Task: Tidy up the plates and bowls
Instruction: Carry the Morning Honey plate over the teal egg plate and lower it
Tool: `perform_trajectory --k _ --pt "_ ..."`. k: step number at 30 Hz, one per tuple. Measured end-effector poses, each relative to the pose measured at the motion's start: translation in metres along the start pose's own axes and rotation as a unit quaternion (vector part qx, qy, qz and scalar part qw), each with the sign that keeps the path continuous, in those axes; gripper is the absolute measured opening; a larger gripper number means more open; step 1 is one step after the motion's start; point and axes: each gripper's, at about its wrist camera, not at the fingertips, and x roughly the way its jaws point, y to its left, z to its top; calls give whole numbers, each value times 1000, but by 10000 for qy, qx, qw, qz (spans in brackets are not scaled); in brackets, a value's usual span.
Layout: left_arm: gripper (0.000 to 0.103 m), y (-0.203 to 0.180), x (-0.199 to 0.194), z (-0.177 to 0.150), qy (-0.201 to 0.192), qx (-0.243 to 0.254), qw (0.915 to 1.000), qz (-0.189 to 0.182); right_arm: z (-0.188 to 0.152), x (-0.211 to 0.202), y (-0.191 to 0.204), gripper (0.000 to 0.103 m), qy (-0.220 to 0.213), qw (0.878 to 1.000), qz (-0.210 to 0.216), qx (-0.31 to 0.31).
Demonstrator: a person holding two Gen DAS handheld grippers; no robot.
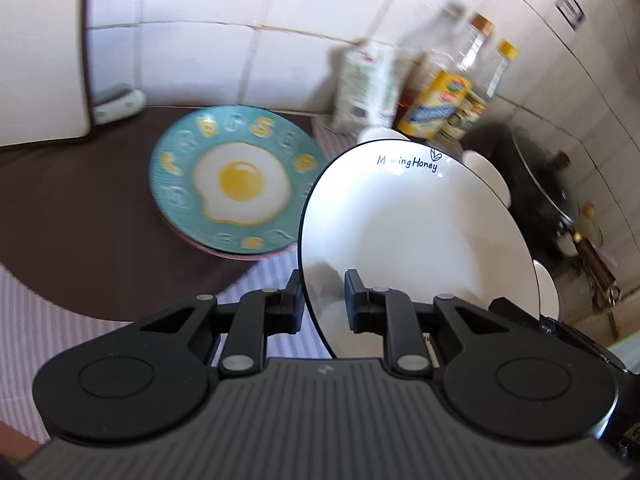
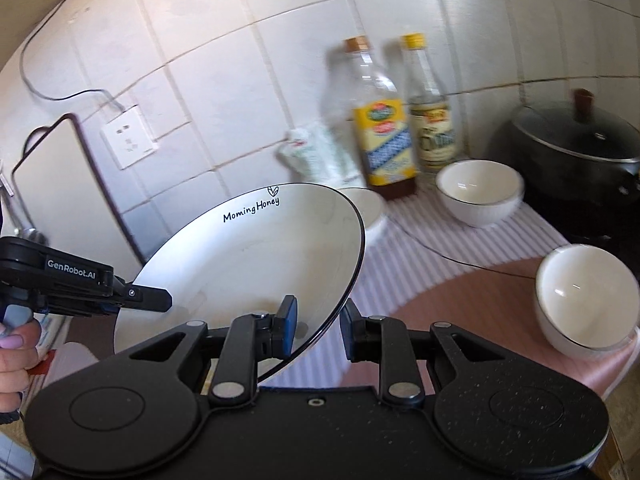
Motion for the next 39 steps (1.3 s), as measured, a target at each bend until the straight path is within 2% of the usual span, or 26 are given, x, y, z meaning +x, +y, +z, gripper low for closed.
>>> perform_trajectory --k 5,15,20,23,39 --pt "19 29 -12 6 -192 -134 9995 203 9 26 15 28 456 9980 405 171" --pt "19 77 0 16 -197 -396 9977 506 13 76 44 28 631 9956 693 -87" --pt "19 97 15 24 -127 -549 9972 485 25 101 49 28 750 9939 786 -192" --pt "19 105 26 30 -79 -629 9969 463 30 117 47 28 813 9932 830 -55" --pt "19 126 78 55 225 -639 9954 674 33 182 48 28 1131 9917 581 -184"
